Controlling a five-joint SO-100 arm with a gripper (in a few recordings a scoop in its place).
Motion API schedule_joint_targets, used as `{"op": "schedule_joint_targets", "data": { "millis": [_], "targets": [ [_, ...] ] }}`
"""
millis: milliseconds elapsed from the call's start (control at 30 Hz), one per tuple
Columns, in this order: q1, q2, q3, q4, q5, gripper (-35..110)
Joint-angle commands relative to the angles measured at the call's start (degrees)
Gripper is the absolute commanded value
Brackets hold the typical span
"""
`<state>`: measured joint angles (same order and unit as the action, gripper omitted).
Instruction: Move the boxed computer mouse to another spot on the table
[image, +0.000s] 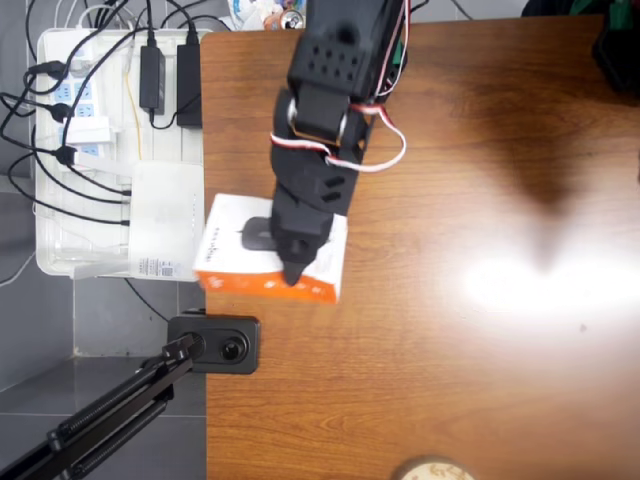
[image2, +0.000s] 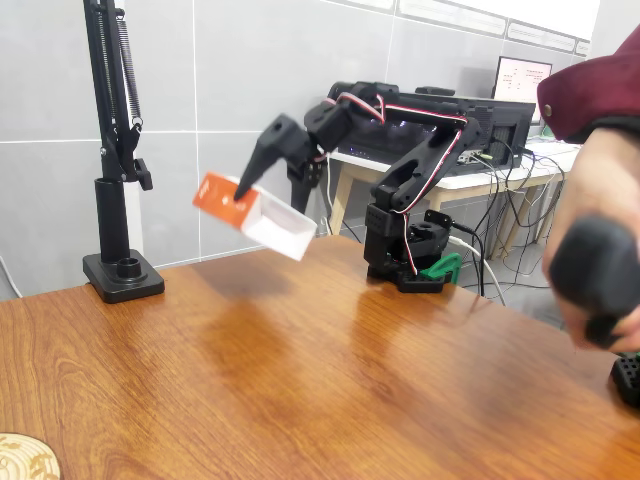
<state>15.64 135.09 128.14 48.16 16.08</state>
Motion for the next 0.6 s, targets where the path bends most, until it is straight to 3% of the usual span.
{"op": "schedule_joint_targets", "data": {
  "millis": [0, 567],
  "targets": [
    [0.2, -5.2, 0.8, -2.4, 0.3, 1],
    [0.9, -20.8, -4.7, 7.0, 11.8, 0]
  ]
}}
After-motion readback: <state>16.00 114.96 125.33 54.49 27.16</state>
